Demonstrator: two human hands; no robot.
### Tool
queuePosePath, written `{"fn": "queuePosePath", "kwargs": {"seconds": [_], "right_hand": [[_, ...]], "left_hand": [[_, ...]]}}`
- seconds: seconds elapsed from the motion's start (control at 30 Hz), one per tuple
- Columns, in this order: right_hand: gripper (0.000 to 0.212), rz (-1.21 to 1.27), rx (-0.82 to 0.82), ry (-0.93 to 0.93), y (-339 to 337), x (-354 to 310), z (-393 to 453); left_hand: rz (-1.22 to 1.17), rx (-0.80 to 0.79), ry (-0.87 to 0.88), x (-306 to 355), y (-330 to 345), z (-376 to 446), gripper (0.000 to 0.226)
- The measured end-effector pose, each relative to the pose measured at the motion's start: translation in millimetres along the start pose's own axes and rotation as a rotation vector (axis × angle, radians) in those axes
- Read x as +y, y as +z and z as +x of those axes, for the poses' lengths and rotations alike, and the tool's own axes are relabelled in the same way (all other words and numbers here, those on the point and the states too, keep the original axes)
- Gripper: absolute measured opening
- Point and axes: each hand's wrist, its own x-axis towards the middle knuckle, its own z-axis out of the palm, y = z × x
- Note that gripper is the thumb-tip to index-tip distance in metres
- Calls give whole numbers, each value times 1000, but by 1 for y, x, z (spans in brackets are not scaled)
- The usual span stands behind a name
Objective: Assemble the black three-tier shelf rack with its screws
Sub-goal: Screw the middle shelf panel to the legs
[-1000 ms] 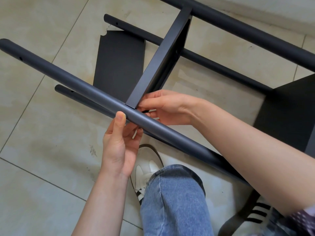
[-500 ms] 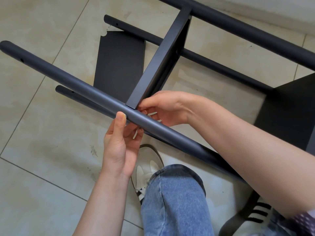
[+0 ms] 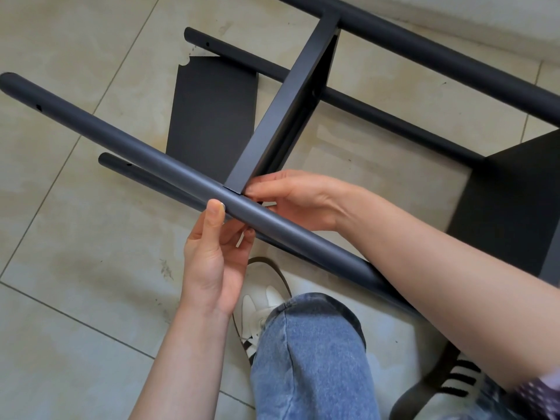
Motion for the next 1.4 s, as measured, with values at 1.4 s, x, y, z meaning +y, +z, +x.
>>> {"fn": "queuePosePath", "kwargs": {"seconds": [1.4], "right_hand": [[22, -81, 448, 57, 47, -58, -18]], "left_hand": [[47, 37, 19, 20, 20, -22, 25]]}}
